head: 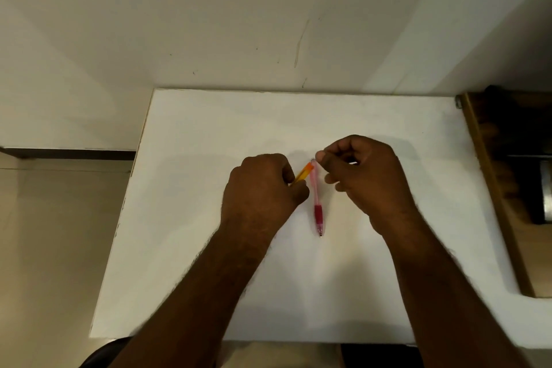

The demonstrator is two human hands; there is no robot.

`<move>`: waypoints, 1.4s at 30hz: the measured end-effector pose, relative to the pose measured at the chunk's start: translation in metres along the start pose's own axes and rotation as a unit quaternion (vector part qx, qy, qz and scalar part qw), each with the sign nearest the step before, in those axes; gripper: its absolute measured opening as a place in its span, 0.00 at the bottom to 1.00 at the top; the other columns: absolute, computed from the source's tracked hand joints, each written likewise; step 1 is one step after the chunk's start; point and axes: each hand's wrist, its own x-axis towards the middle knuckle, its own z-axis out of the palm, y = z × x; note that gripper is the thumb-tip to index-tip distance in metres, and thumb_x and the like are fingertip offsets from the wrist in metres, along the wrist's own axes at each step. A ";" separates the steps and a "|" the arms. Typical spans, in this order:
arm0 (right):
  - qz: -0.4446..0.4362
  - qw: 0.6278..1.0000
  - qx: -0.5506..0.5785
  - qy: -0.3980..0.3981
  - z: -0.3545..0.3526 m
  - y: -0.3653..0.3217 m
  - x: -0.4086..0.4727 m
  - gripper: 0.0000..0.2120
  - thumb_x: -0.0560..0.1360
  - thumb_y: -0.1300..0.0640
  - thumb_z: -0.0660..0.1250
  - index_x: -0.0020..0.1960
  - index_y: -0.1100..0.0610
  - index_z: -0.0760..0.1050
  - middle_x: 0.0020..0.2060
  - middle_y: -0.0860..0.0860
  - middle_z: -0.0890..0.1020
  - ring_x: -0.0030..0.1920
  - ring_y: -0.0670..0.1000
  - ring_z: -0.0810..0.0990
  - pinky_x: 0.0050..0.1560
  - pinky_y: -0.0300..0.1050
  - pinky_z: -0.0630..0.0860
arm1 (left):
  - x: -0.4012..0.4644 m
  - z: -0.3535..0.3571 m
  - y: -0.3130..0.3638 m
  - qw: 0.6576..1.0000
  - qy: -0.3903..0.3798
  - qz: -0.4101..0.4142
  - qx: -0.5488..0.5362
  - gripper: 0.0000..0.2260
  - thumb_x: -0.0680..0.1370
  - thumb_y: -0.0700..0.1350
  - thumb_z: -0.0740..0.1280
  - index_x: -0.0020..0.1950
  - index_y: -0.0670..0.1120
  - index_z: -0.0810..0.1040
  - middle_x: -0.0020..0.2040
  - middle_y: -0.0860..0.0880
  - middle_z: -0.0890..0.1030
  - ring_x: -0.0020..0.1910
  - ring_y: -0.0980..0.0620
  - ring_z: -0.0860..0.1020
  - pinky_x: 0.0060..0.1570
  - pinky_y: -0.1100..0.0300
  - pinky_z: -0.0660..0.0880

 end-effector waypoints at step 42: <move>0.105 0.932 0.335 -0.090 0.033 -0.005 -0.010 0.08 0.78 0.69 0.69 0.50 0.59 0.85 0.46 0.56 0.88 0.45 0.51 0.89 0.46 0.39 0.83 | 0.007 -0.027 -0.013 0.993 0.021 0.065 -0.091 0.07 0.65 0.54 0.72 0.39 0.54 0.80 0.32 0.58 0.81 0.31 0.62 0.77 0.32 0.66 0.68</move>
